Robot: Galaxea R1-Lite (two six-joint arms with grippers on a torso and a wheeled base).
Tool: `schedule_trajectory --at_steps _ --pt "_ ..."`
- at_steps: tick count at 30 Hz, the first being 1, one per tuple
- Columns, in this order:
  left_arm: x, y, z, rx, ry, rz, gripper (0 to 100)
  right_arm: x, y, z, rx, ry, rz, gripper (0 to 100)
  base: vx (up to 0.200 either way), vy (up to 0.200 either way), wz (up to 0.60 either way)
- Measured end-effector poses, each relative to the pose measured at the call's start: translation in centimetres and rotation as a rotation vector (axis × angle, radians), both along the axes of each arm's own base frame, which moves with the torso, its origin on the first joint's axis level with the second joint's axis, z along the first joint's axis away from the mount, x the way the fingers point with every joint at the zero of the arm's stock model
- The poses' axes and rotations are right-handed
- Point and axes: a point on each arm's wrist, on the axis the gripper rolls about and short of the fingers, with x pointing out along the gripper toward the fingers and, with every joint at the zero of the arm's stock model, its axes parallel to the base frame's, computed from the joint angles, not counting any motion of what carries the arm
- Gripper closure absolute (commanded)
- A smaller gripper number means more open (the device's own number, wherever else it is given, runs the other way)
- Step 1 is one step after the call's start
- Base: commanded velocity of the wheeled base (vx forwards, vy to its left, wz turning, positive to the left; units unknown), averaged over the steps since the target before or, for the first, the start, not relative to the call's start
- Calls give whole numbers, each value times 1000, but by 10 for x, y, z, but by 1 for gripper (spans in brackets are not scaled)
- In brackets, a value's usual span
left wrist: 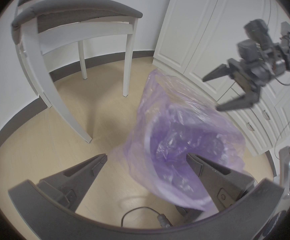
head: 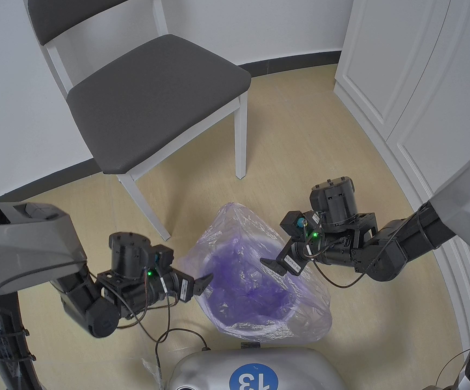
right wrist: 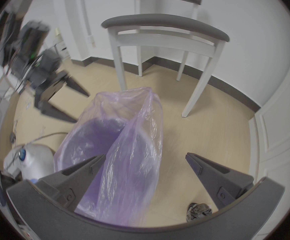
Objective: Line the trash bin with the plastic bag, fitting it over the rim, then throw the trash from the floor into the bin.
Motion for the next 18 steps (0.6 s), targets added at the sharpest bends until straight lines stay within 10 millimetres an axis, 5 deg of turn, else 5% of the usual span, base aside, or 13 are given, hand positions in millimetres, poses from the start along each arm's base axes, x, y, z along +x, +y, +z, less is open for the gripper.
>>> schedule_trajectory --at_steps 8,18 --pt "47 -16 22 41 -16 87 0 -8 -6 -12 -125 -8 68 0 0 0 0" --pt "60 -17 16 54 -15 116 0 -35 23 -15 -176 -122 123 0 0 0 0"
